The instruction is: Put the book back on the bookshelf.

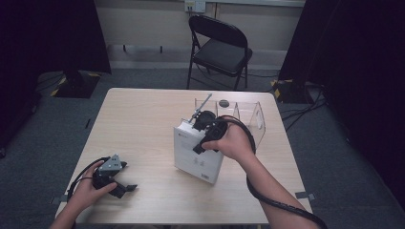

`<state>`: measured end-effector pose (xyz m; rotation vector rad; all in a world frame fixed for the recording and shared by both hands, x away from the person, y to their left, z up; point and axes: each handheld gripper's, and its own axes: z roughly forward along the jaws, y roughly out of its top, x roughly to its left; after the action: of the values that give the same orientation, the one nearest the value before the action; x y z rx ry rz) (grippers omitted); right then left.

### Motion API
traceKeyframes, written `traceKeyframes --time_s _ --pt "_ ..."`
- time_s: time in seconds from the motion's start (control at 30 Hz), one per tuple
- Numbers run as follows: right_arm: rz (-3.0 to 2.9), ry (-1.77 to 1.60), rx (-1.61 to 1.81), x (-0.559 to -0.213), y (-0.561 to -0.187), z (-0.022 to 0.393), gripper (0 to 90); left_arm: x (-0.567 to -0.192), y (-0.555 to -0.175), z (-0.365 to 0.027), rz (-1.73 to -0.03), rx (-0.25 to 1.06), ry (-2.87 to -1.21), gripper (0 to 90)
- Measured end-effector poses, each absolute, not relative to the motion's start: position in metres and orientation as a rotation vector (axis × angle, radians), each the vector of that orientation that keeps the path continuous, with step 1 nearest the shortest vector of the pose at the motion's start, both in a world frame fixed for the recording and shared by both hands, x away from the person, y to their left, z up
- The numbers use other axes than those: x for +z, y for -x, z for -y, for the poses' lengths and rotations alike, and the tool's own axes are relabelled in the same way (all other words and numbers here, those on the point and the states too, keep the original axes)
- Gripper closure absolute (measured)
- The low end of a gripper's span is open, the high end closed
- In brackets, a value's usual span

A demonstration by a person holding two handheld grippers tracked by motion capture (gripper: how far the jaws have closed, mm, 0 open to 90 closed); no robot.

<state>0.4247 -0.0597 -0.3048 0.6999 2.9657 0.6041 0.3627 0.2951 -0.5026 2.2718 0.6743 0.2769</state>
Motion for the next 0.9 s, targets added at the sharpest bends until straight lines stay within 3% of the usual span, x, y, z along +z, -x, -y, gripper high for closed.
traceKeyframes --time_s 0.9 --pt "-2.896 -0.894 0.603 -0.303 -0.419 0.117 51.8 -0.503 -0.363 -0.294 -0.671 0.289 -2.265 0.0"
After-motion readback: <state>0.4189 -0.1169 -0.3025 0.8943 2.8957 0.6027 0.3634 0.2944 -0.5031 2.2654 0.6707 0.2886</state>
